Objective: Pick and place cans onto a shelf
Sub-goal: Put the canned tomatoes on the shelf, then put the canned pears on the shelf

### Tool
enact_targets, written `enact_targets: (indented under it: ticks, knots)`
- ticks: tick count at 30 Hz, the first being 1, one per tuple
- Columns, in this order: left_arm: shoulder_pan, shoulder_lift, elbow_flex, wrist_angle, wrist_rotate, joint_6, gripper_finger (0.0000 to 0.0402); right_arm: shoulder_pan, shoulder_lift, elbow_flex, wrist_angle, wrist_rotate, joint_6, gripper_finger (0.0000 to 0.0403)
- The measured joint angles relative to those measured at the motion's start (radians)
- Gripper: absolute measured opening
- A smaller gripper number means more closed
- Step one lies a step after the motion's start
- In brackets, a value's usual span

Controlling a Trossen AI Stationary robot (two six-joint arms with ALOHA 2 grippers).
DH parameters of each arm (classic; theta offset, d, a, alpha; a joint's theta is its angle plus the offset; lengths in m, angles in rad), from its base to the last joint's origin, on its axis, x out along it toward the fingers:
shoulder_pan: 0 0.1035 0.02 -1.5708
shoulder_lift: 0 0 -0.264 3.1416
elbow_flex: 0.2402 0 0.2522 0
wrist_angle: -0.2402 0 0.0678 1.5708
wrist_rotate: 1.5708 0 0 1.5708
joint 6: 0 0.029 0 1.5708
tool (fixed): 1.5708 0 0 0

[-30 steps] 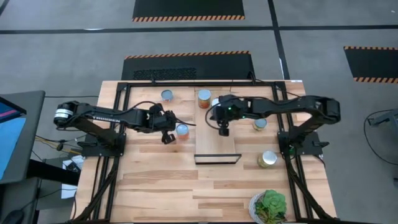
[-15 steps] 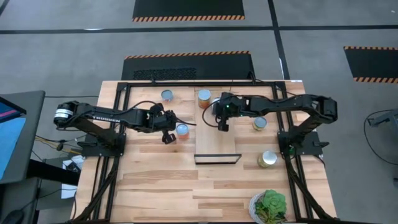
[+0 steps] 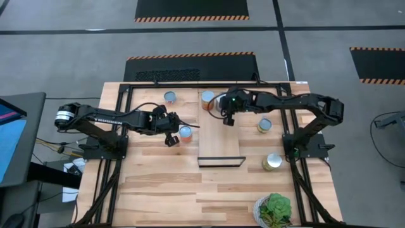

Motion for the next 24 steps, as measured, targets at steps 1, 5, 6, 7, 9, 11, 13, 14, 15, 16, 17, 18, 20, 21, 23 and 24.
enact_targets:
  ticks: [1, 5, 6, 7, 9, 11, 13, 14, 15, 16, 17, 18, 20, 21, 23, 24]
  knots:
    - [0.0, 0.0, 0.0, 0.0, 0.0, 0.0, 0.0, -0.005, 0.0, 0.0, 0.0, 0.0, 0.0, 0.0028]
    - [0.0, 0.0, 0.0, 0.0, 0.0, -0.006, 0.0, -0.025, 0.0, 0.0, 0.0, 0.0, 0.0, 0.0028]
    - [0.0, 0.0, 0.0, 0.0, 0.0, -0.006, 0.0, -0.028, 0.0, 0.0, 0.0, 0.0, 0.0, 0.0028]
    - [0.0, 0.0, 0.0, 0.0, 0.0, -0.008, 0.0, -0.033, 0.0, 0.0, 0.0, 0.0, 0.0, 0.0028]
    - [0.0, 0.0, 0.0, 0.0, 0.001, -0.01, 0.0, -0.037, 0.0, 0.0, 0.0, 0.0, 0.0, 0.0028]
    - [0.0, 0.0, 0.0, 0.0, 0.001, -0.01, 0.0, -0.041, 0.0, 0.0, 0.0, 0.0, 0.0, 0.0028]
    - [0.0, 0.0, 0.0, 0.0, 0.001, -0.01, 0.0, -0.045, -0.001, 0.0, 0.0, 0.0, 0.001, 0.0028]
    - [0.0, 0.0, 0.0, 0.0, 0.002, -0.01, 0.0, -0.046, -0.001, 0.0, 0.0, 0.0, 0.001, 0.0028]
    - [0.0, 0.0, 0.0, 0.0, 0.002, -0.01, 0.0, -0.048, -0.001, 0.0, 0.0, 0.0, 0.002, 0.0028]
    - [0.0, 0.0, 0.0, 0.0, 0.002, -0.01, 0.0, -0.05, -0.001, 0.0, -0.001, -0.001, 0.003, 0.0028]
    - [0.0, 0.0, 0.0, 0.0, 0.002, -0.01, 0.0, -0.046, -0.001, 0.0, -0.001, -0.006, 0.004, 0.0028]
    - [0.0, 0.0, 0.0, 0.0, 0.002, -0.01, 0.0, -0.04, -0.003, 0.0, -0.003, -0.008, 0.004, 0.0028]
    - [0.0, 0.0, 0.0, 0.0, 0.002, -0.01, 0.0, -0.023, -0.029, -0.001, -0.034, -0.007, 0.003, 0.0028]
    - [0.0, 0.0, 0.0, 0.0, 0.002, -0.01, 0.0, -0.01, -0.047, 0.005, -0.06, -0.006, 0.003, 0.0028]
    - [0.0, 0.0, 0.0, 0.0, 0.002, -0.01, 0.0, 0.018, -0.085, 0.038, -0.138, 0.004, 0.01, 0.0028]
    - [0.0, 0.0, 0.0, 0.0, 0.002, -0.01, 0.0, 0.034, -0.115, 0.054, -0.204, 0.016, 0.018, 0.0028]
